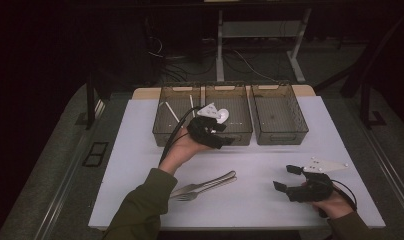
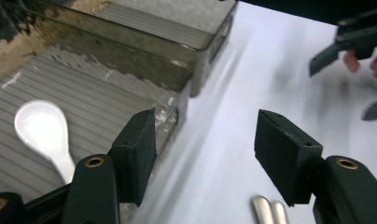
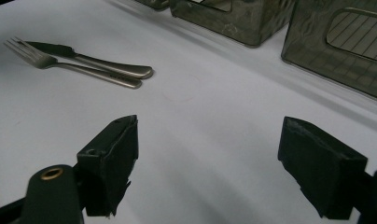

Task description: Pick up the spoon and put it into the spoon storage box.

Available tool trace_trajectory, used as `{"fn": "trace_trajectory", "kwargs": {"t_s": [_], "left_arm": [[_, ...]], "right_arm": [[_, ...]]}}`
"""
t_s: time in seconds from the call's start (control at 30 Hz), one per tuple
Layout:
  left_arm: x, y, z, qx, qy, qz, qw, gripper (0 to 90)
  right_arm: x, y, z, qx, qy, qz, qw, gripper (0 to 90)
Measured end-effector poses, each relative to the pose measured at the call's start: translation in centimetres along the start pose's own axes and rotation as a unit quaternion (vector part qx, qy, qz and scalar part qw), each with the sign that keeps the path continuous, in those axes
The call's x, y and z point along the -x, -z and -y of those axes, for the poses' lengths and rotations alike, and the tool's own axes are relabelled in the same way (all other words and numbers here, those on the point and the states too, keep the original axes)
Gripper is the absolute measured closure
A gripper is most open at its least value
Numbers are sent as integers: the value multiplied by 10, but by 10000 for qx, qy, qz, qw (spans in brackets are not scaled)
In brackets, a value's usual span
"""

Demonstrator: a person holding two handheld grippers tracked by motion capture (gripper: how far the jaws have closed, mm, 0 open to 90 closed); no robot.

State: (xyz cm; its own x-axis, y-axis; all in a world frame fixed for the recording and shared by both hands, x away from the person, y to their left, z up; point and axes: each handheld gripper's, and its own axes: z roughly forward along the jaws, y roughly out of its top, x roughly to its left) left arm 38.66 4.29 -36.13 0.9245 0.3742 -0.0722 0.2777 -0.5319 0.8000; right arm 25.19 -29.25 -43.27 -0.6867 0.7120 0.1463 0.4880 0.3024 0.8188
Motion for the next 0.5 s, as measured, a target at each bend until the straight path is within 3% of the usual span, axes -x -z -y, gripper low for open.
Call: {"fn": "trace_trajectory", "kwargs": {"t_s": [0.5], "left_arm": [[21,17,40,133,127,-54,9998,383]], "right_arm": [[0,1,0,7,-16,4,10000,199]]}}
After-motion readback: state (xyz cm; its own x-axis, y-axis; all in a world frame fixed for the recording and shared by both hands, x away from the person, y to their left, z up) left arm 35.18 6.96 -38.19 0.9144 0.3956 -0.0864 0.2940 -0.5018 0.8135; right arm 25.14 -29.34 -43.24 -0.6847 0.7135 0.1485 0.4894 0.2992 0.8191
